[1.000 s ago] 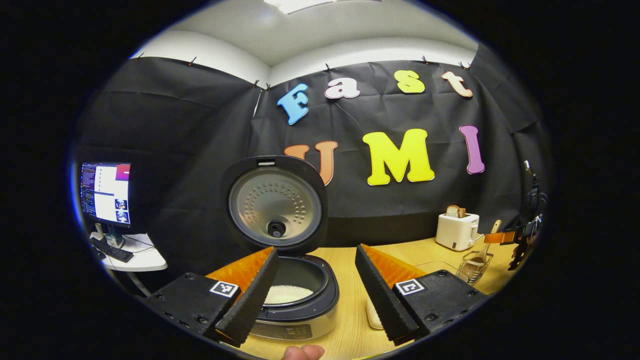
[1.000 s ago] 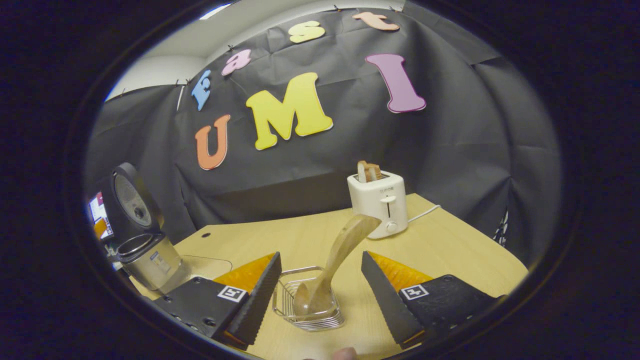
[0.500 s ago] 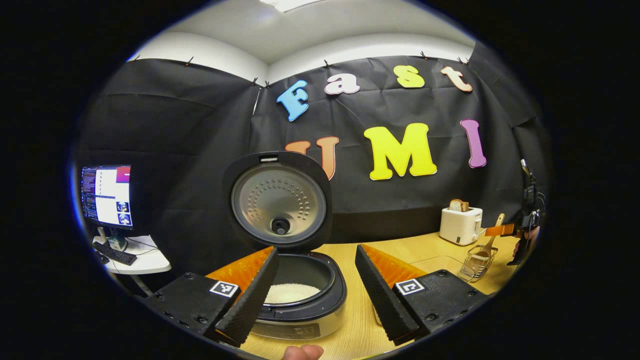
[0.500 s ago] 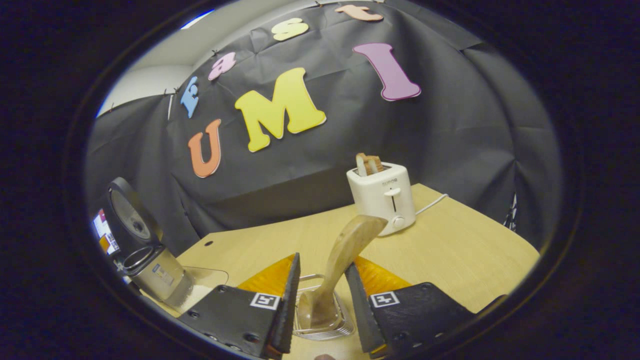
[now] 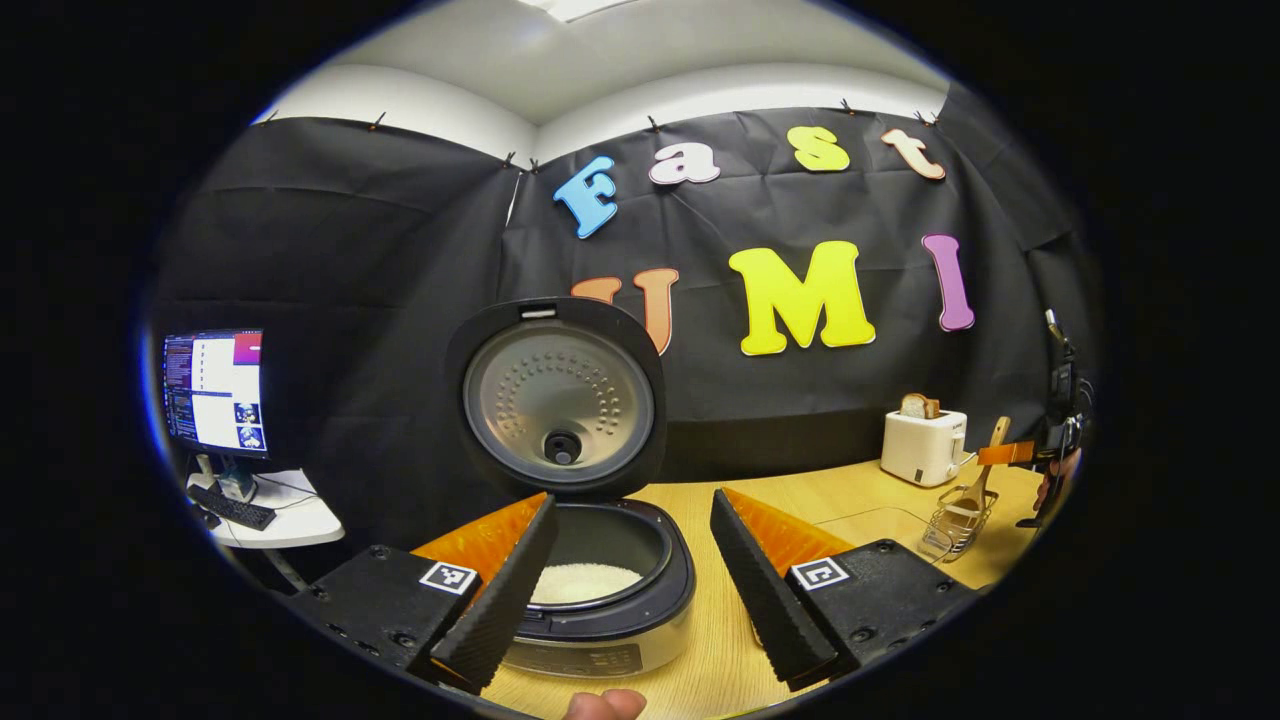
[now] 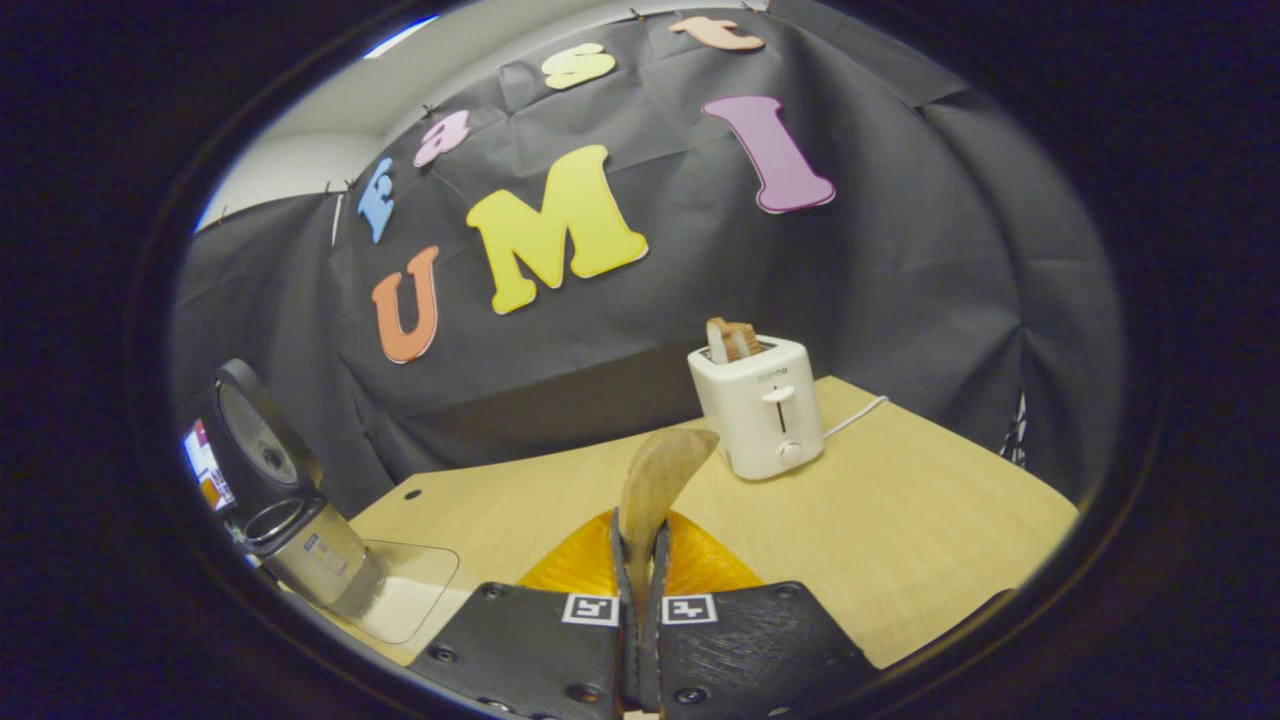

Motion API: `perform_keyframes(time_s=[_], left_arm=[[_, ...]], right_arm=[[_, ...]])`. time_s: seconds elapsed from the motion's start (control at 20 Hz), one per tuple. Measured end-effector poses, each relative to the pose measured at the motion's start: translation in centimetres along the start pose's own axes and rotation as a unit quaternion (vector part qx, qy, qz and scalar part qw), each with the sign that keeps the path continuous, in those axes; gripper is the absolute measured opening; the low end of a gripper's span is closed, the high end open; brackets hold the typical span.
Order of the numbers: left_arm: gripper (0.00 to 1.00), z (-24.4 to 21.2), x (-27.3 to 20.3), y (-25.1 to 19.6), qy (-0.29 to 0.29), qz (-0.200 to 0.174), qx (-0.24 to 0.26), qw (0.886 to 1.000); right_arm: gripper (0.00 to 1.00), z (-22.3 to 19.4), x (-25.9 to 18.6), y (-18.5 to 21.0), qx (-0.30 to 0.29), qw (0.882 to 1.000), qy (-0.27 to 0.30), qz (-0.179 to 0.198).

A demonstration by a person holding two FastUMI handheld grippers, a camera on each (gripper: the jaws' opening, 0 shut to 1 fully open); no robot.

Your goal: Close the left gripper, press the button to open the rice cooker; take a wooden spoon from the chopstick holder with the right hand, scoop a spoonful of rice and pour it into the rice cooker, then put the wooden spoon back into the chopstick holder.

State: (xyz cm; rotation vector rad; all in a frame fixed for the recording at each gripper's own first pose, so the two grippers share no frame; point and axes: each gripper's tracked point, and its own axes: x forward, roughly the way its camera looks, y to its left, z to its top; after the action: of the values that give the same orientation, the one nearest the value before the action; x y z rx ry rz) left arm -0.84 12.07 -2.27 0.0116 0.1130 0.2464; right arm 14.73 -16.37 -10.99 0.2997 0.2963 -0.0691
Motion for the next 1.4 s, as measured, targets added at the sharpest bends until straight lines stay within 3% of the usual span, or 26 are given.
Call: perform_keyframes(time_s=[0.4,0.75,1.05,1.2,1.4], left_arm=[[1.00,-0.1,0.0,0.6,0.002,0.000,-0.008,1.000],[0.98,0.3,-0.3,1.2,-0.001,-0.004,-0.007,1.000],[0.98,0.8,-0.7,1.9,-0.004,-0.004,-0.021,1.000],[0.98,1.2,-1.1,2.8,-0.010,0.001,-0.024,1.000],[0.98,1.5,-1.4,3.7,-0.013,0.006,-0.044,0.999]], right_arm=[[0.01,6.0,-3.3,4.4,-0.071,0.994,-0.079,-0.005],[0.00,8.7,-6.7,14.3,-0.094,0.987,-0.116,0.061],[0.01,3.4,-5.5,21.4,-0.130,0.983,-0.073,0.107],[0.01,-0.5,-4.2,22.4,-0.165,0.980,-0.046,0.100],[0.01,-3.4,-2.7,21.9,-0.197,0.978,-0.030,0.063]])
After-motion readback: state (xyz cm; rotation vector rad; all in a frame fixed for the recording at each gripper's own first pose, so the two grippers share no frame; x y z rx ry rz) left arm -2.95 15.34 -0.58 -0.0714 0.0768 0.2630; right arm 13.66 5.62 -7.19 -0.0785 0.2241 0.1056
